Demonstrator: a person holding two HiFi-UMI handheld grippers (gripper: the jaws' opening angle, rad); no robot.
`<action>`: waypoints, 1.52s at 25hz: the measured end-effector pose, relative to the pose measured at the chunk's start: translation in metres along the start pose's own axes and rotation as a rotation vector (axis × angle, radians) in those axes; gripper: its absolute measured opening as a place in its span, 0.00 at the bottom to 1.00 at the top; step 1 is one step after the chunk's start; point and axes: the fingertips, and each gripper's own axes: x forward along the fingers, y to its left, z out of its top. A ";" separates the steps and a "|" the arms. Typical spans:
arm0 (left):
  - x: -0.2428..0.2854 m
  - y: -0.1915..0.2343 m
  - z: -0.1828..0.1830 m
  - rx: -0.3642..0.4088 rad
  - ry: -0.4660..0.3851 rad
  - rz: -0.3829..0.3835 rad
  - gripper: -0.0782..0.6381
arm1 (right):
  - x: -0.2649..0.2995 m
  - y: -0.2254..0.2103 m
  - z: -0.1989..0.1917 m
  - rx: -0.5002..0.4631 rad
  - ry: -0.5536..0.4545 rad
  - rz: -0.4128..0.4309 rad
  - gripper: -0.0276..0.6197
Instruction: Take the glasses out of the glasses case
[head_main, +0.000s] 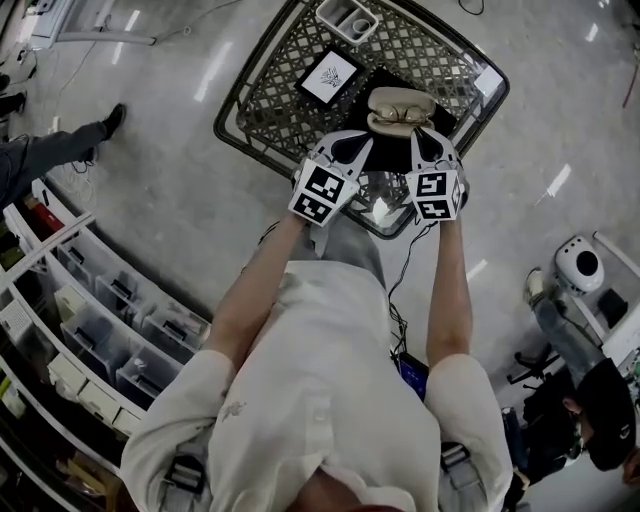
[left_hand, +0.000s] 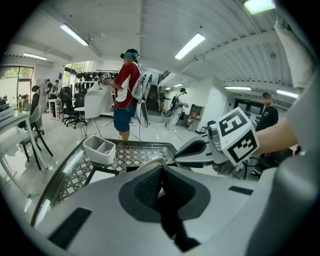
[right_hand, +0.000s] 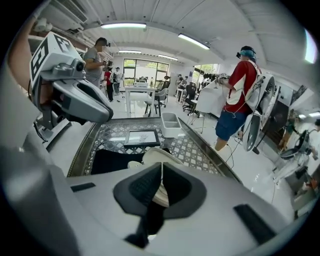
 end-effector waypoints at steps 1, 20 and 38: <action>0.001 0.001 0.000 -0.005 0.001 0.002 0.13 | 0.005 0.000 0.000 -0.020 0.010 0.006 0.07; 0.022 0.003 -0.013 -0.062 0.021 0.009 0.13 | 0.060 0.017 -0.041 -0.313 0.210 0.175 0.10; 0.016 -0.008 -0.025 -0.077 0.037 0.014 0.13 | 0.085 0.030 -0.058 -0.455 0.260 0.293 0.19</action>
